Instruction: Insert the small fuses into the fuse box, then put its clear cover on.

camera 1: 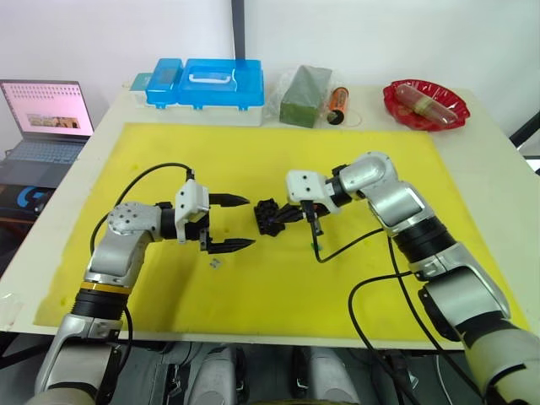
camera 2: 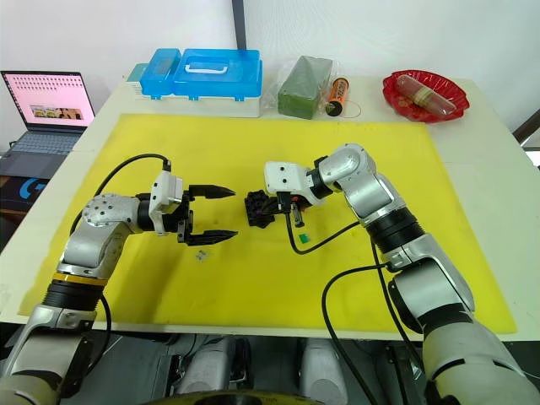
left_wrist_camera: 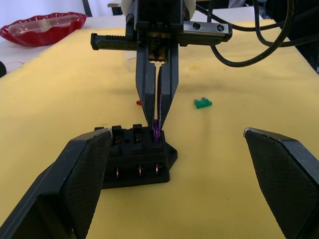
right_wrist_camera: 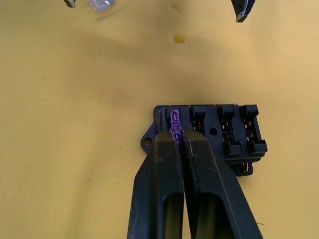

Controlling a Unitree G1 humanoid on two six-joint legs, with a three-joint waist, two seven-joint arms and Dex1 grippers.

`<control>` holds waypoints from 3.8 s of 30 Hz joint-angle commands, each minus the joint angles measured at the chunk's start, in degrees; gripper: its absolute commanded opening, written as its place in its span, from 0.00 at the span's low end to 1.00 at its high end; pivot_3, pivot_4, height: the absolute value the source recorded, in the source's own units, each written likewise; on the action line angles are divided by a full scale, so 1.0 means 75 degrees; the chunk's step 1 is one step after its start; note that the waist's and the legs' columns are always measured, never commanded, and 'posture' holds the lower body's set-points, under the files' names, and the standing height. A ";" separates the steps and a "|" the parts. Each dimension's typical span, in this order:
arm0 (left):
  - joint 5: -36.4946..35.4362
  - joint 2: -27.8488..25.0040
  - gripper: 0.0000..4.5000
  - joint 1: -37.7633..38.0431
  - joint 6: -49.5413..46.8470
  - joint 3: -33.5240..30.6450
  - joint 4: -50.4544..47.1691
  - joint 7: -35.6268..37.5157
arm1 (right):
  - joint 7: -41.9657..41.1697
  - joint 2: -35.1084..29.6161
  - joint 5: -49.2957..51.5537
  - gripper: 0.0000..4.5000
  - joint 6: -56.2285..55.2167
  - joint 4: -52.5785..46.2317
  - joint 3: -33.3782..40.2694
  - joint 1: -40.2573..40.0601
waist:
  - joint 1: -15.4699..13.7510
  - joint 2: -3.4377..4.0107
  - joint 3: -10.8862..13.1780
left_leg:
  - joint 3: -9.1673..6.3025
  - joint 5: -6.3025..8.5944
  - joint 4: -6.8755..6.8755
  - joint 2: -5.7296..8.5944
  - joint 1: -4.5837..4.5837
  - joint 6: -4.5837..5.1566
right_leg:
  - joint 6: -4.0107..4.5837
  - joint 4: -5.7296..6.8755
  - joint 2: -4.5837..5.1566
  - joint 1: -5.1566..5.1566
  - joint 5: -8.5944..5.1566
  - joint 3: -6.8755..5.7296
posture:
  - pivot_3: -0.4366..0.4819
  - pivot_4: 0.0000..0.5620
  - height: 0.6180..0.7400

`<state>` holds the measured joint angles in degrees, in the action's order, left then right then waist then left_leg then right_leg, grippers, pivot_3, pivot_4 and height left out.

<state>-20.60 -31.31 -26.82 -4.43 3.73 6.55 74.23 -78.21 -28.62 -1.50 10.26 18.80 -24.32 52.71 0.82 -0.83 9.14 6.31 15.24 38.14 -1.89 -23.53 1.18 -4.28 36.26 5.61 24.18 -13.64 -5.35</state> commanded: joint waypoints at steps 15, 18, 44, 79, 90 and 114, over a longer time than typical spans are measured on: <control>0.0047 -0.0017 0.99 -0.0125 0.0355 0.0002 0.0164 0.0074 | 0.0080 -0.0026 -0.0008 0.00 -0.0076 -0.0061 0.0129 -0.0068 | 0.0000 0.0000 0.0000 | 0.0000 0.0000 0.0000 0.0000 0.0000 0.0000 | 0.0000 0.0000 0.0000 0.0000 0.0000 0.0000 | 0.48 0.27 1.00; 0.0056 -0.0010 0.99 -0.0147 0.0373 -0.0002 0.0202 0.0072 | 0.0096 -0.0025 -0.0007 0.00 -0.0081 -0.0057 0.0140 -0.0063 | 0.0001 0.0000 0.0000 | 0.0000 0.0000 0.0000 0.0000 0.0000 0.0000 | 0.0000 0.0000 0.0000 0.0000 0.0000 0.0000 | 0.48 0.27 1.00; 0.0069 -0.0014 0.99 -0.0169 0.0347 -0.0012 0.0216 0.0074 | 0.0150 -0.0014 0.0032 0.00 -0.0046 -0.0074 0.0178 -0.0116 | 0.0000 0.0000 0.0000 | 0.0000 0.0000 0.0000 0.0000 0.0000 0.0001 | 0.0000 0.0000 0.0000 0.0000 0.0000 0.0000 | 0.48 0.27 1.00; 0.0054 -0.0036 1.00 -0.0157 0.0186 -0.0016 0.0071 0.0008 | 0.0153 -0.0187 0.0352 0.16 0.0027 -0.0558 0.0491 -0.0025 | -0.0009 0.0001 0.0001 | 0.0000 0.0000 0.0000 0.0000 0.0000 0.0000 | 0.0000 0.0000 0.0000 0.0000 0.0000 0.0000 | 0.48 0.27 1.00; 0.0072 -0.0014 1.00 -0.0211 0.0284 0.0003 0.0205 0.0100 | 0.0225 -0.0233 0.0587 0.16 0.0508 -0.1057 0.0627 -0.0075 | -0.0008 0.0001 0.0001 | 0.0000 0.0002 0.0000 0.0000 0.0000 0.0004 | 0.0000 0.0000 0.0000 0.0000 0.0000 0.0000 | 0.48 0.27 1.00; 0.0037 -0.0094 1.00 -0.0060 0.0106 -0.0021 -0.0134 0.0036 | 0.0370 -0.0026 0.0227 0.01 0.0108 -0.0375 0.0253 -0.0465 | -0.0005 0.0001 0.0000 | 0.0001 0.0002 0.0000 0.0001 0.0000 0.0003 | 0.0000 0.0000 0.0001 -0.0001 0.0000 0.0000 | 0.48 0.27 1.00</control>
<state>-19.77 -31.50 -27.22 -3.55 3.73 7.66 74.73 -75.16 -28.41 0.80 11.28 16.48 -22.06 49.54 0.79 -0.82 9.14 6.31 15.25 38.14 -1.88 -23.53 1.19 -4.28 36.25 5.62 24.18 -13.64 -5.35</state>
